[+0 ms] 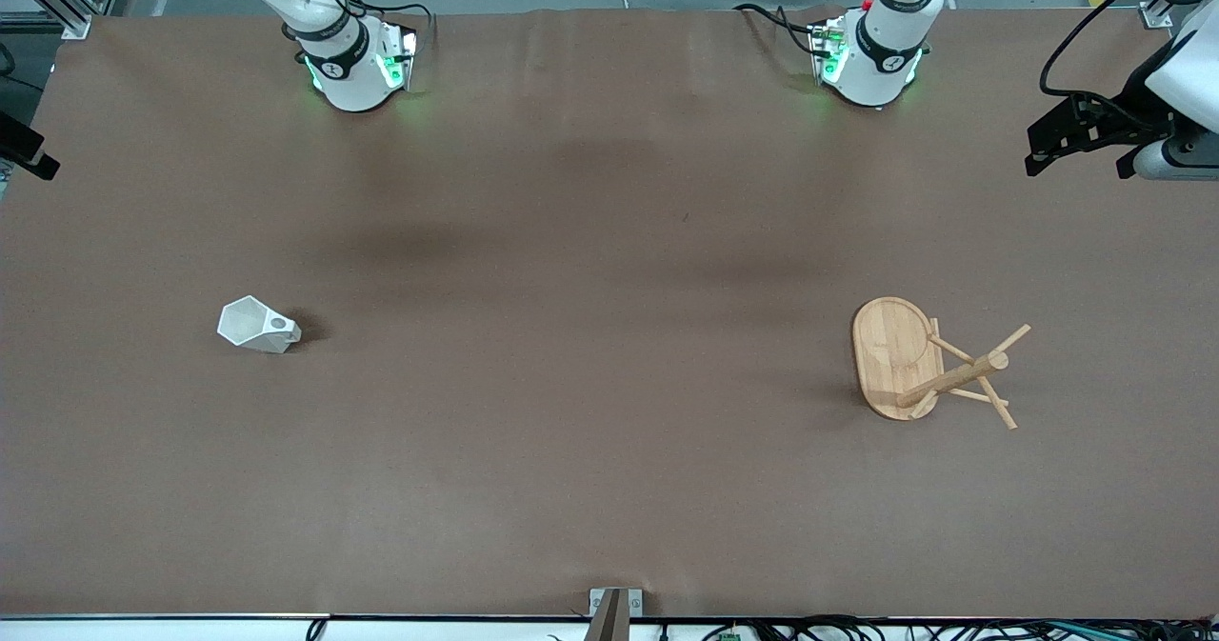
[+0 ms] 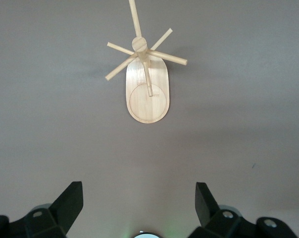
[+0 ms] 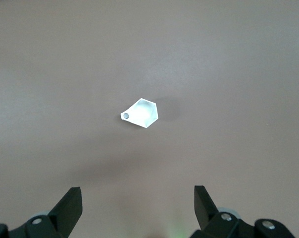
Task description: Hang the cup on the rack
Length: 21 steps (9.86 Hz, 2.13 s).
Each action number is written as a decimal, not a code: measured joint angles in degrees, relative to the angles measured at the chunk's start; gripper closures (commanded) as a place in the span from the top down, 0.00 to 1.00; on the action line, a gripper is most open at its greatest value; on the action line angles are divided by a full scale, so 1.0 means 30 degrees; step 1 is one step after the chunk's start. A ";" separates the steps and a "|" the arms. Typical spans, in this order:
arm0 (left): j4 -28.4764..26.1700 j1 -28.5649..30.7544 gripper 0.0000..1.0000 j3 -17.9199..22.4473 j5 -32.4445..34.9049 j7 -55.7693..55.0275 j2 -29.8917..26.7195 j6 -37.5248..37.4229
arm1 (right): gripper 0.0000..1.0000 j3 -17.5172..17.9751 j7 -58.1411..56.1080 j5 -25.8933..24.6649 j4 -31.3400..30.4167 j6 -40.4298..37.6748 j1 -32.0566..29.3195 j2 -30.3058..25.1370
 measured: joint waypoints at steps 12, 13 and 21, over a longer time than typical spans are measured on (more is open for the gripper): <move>0.0007 0.0001 1.00 0.0003 -0.0002 0.0007 0.0007 0.0092 | 1.00 -0.0145 -0.0049 0.0001 -0.5414 0.6089 -0.0210 0.1652; 0.0004 0.0000 1.00 0.0001 -0.0002 0.0010 0.0010 0.0093 | 1.00 -0.0186 -0.0137 0.0001 -0.6757 0.7872 -0.0412 0.2082; 0.0001 -0.0021 1.00 -0.0033 -0.0002 0.0020 0.0011 0.0092 | 0.90 -0.0234 -0.1755 0.0006 -1.3119 1.9173 -0.1176 0.5879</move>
